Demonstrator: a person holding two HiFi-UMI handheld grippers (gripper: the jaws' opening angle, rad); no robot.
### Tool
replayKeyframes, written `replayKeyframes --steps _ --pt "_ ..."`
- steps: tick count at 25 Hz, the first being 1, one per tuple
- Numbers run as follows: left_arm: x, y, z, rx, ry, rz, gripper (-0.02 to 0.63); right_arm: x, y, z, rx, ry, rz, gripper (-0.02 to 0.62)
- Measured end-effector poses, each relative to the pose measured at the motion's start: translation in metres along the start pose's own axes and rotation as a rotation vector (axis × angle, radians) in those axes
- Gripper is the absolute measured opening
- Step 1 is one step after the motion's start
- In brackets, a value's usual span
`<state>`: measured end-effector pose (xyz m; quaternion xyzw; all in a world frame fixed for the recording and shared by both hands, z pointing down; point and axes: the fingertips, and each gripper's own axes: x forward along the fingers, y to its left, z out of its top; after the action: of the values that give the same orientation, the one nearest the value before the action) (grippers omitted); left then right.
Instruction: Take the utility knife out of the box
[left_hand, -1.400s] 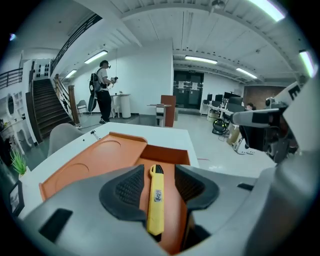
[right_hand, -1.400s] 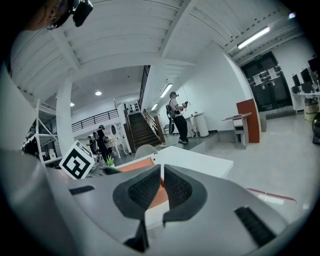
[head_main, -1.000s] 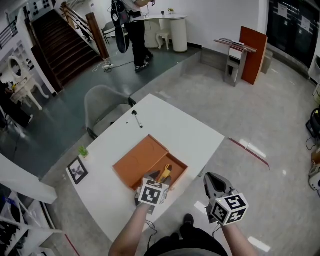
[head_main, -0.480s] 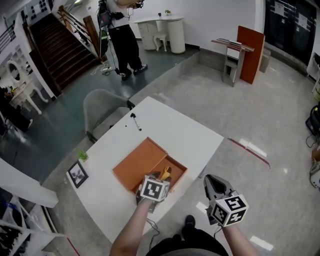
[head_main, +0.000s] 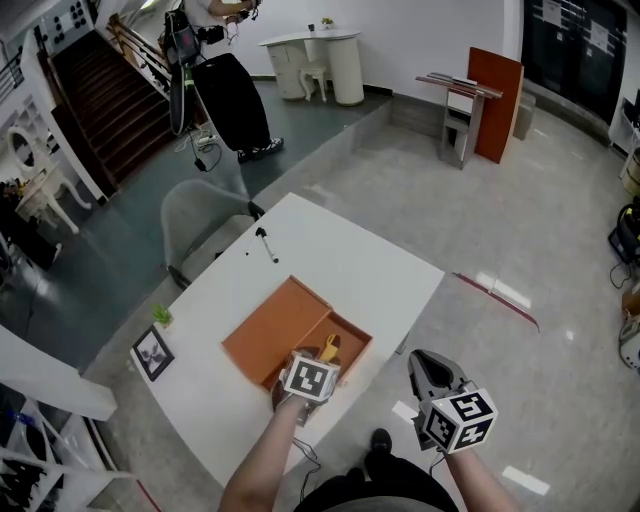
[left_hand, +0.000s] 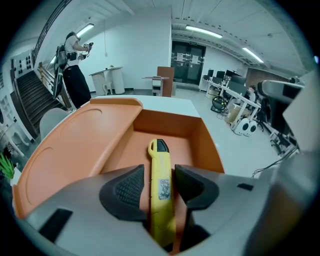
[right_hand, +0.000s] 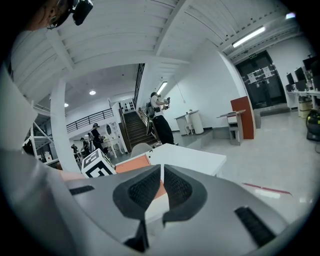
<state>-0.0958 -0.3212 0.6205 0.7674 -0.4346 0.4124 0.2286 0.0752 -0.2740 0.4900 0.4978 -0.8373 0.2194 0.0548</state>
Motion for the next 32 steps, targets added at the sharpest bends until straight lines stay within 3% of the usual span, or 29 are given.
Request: replayKeyframes --steps 17,22,32 --pt "0.001 -0.007 0.001 0.073 0.001 0.013 0.131 0.001 0.004 -0.004 0.007 0.011 0.004 0.003" --pt "0.001 -0.010 -0.004 0.086 0.035 0.002 0.118 0.002 0.005 -0.003 0.005 0.009 0.008 0.003" --pt "-0.016 -0.011 0.007 0.073 -0.033 0.037 0.117 0.003 0.007 0.000 0.003 0.014 0.032 0.003"
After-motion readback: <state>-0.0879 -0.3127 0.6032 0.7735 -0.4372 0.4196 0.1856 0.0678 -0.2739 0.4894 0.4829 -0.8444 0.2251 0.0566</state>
